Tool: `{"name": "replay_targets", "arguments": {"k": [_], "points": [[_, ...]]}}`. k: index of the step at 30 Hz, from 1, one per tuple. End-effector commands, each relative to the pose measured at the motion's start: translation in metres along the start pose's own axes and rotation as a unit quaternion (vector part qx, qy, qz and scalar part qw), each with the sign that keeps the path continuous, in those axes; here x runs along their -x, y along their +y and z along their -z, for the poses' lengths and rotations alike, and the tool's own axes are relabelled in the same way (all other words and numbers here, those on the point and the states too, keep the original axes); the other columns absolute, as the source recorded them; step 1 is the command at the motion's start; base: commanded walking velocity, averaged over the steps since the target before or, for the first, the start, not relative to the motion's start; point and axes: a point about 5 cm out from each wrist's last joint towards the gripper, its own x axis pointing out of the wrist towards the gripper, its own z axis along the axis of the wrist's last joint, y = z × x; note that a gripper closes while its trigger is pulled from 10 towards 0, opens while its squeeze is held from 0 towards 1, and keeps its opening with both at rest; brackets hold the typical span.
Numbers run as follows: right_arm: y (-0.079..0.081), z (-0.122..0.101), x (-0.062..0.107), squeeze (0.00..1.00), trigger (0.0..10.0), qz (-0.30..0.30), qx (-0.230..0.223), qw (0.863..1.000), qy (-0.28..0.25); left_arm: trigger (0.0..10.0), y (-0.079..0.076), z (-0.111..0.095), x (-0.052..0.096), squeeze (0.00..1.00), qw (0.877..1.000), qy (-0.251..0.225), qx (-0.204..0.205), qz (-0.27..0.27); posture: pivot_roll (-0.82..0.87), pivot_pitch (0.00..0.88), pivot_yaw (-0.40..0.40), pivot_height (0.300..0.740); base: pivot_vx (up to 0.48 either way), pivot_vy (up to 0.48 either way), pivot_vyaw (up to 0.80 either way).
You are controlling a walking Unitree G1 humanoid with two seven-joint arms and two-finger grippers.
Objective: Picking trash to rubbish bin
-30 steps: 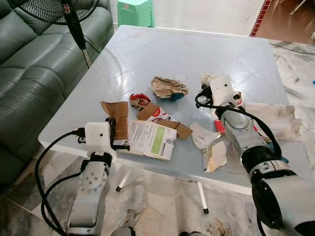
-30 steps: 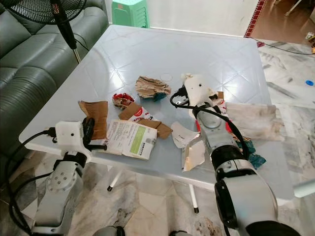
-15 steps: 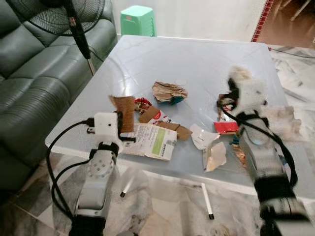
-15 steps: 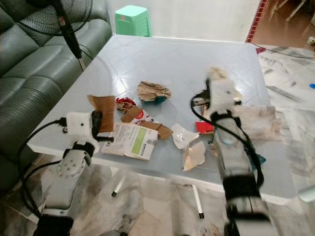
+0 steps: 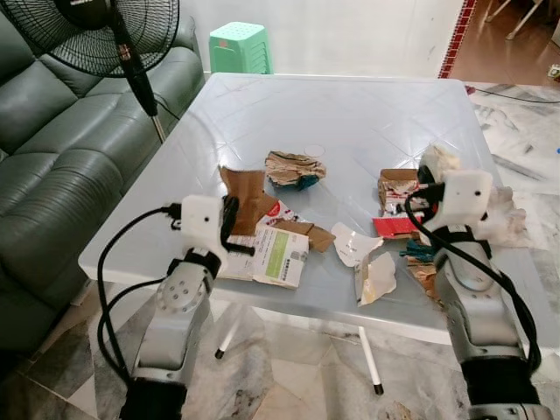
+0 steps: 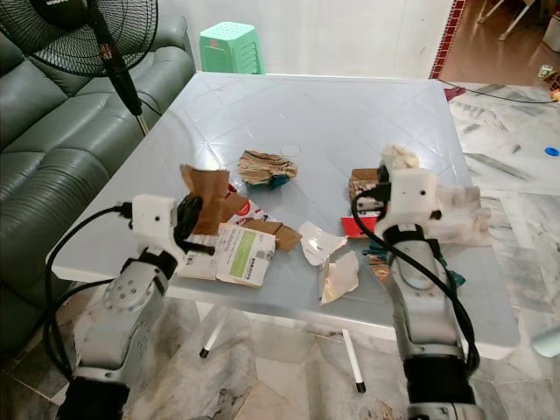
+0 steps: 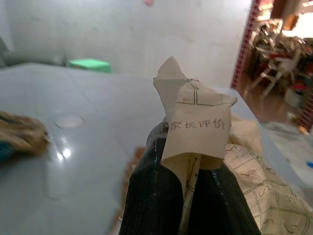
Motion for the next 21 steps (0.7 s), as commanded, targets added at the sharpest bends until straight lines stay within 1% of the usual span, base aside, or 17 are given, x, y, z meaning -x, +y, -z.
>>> {"name": "replay_targets", "arguments": {"k": [1,3,5,9,10,11,12,14,18,21], "points": [[-0.005,-0.006,0.003,0.00,10.0,0.004,0.003,1.000,-0.004,10.0,0.002,-0.002,0.001,0.00,1.000,0.000,0.002,-0.001,-0.06,0.000,0.039,0.740,0.000,0.000,0.00],[-0.006,-0.004,0.004,0.00,10.0,0.008,0.000,1.000,0.004,10.0,0.000,-0.002,0.000,0.00,1.000,-0.001,0.005,0.002,-0.06,0.000,0.042,0.740,0.000,0.000,0.00],[-0.004,-0.003,0.002,0.00,10.0,0.007,-0.008,1.000,0.014,10.0,-0.002,-0.004,-0.002,0.00,1.000,-0.002,0.014,0.008,-0.06,0.000,0.042,0.740,0.000,0.000,-0.79],[0.000,-0.005,0.000,0.00,10.0,0.002,-0.006,1.000,0.007,10.0,-0.002,-0.005,-0.004,0.00,1.000,-0.002,0.014,0.009,-0.06,0.000,0.044,0.740,0.000,0.000,-0.79],[0.002,-0.007,-0.001,0.00,10.0,0.000,-0.006,1.000,0.007,10.0,-0.001,-0.005,-0.005,0.00,0.999,0.000,0.032,0.010,-0.06,0.001,0.045,0.740,0.000,0.000,-0.79],[0.002,-0.007,-0.001,0.00,10.0,0.000,-0.006,1.000,0.007,10.0,-0.001,-0.005,-0.005,0.00,0.999,0.000,0.032,0.010,-0.06,0.001,0.045,0.740,0.000,0.000,-0.79],[0.003,-0.008,-0.001,0.00,10.0,-0.003,-0.007,1.000,0.007,10.0,0.000,-0.005,-0.005,0.00,0.999,0.003,0.041,0.010,-0.06,0.001,0.045,0.740,0.000,0.000,-0.79],[0.004,-0.009,-0.001,0.00,10.0,-0.004,-0.007,1.000,0.009,10.0,0.002,-0.004,-0.005,0.00,0.999,0.005,0.040,0.006,-0.06,0.001,0.045,0.740,0.000,0.000,-0.79],[0.005,-0.010,-0.002,0.00,10.0,-0.006,-0.008,1.000,0.011,10.0,0.011,-0.001,-0.005,0.00,0.998,0.016,0.062,-0.024,-0.06,0.008,0.043,0.740,0.000,0.000,-0.79],[0.006,-0.010,-0.002,0.00,10.0,-0.007,-0.010,1.000,0.011,10.0,0.013,0.000,-0.006,0.00,0.997,0.020,0.063,-0.031,-0.06,0.009,0.041,0.740,0.000,0.000,-0.79]]}}
